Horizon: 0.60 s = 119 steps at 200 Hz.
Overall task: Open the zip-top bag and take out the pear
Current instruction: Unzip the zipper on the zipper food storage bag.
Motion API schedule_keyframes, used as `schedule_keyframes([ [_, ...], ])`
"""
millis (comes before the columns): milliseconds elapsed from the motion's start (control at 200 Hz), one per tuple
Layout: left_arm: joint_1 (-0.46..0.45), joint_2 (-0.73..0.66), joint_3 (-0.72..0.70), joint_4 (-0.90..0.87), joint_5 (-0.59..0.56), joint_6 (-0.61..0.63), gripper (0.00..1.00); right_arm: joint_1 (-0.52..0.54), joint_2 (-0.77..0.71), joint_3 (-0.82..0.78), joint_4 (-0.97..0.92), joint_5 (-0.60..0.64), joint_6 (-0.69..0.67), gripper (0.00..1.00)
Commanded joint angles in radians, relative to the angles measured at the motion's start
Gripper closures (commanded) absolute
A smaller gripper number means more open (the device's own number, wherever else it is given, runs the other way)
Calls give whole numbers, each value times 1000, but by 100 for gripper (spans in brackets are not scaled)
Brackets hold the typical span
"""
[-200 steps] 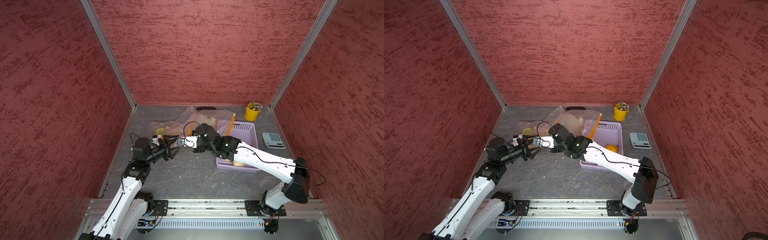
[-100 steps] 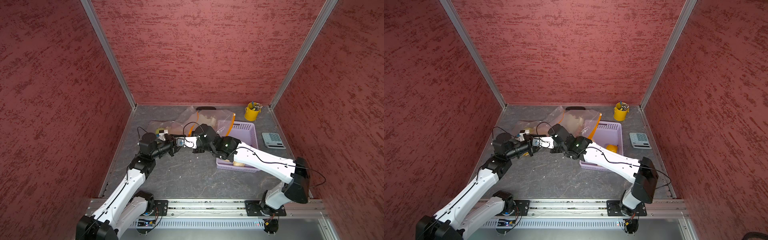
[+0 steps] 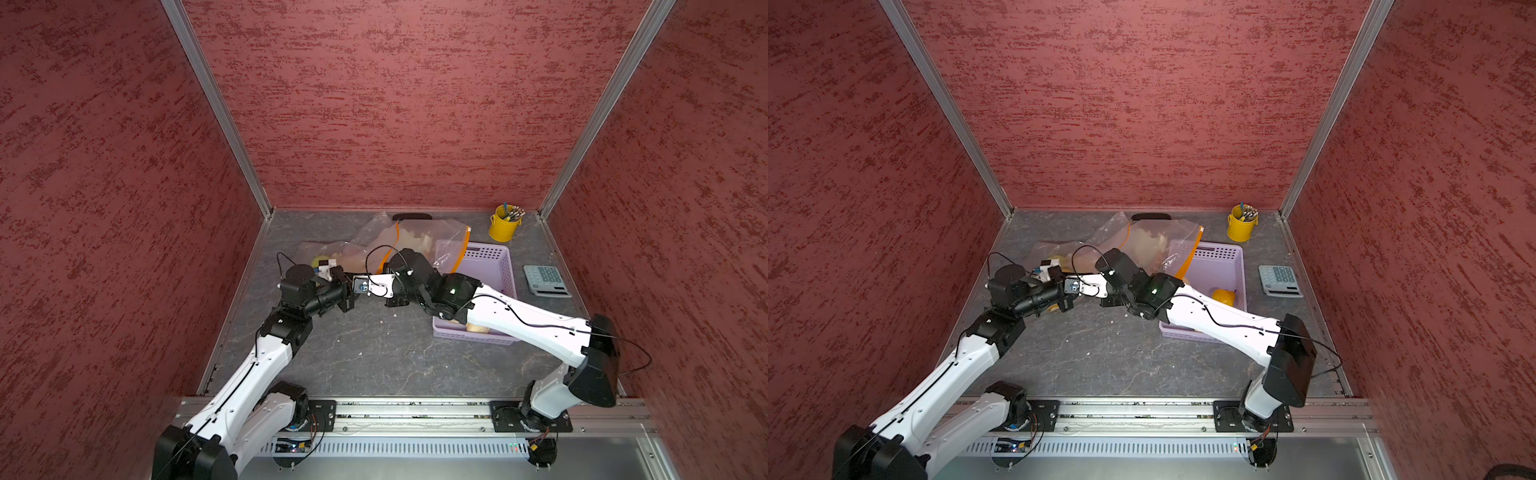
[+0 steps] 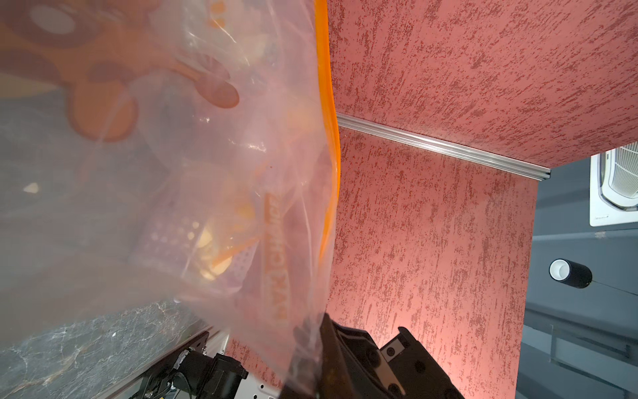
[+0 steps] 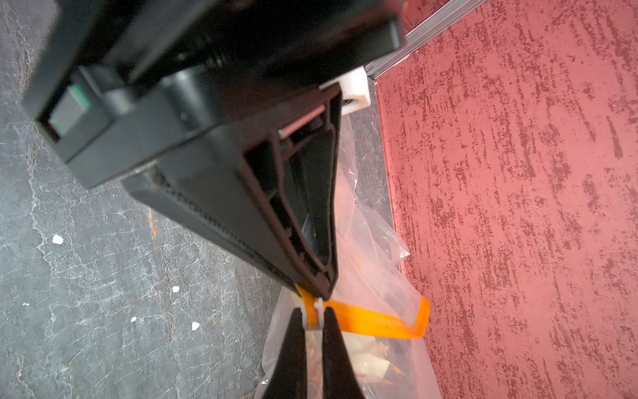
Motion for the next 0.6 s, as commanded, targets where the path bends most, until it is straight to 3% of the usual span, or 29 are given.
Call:
schedule_keyframes([
  [0, -9, -23, 13, 27, 3, 30, 100, 11, -19, -7, 21, 14, -9, 100],
  [591, -35, -101, 23, 5, 13, 40, 100, -11, 85, 101, -48, 34, -61, 100],
])
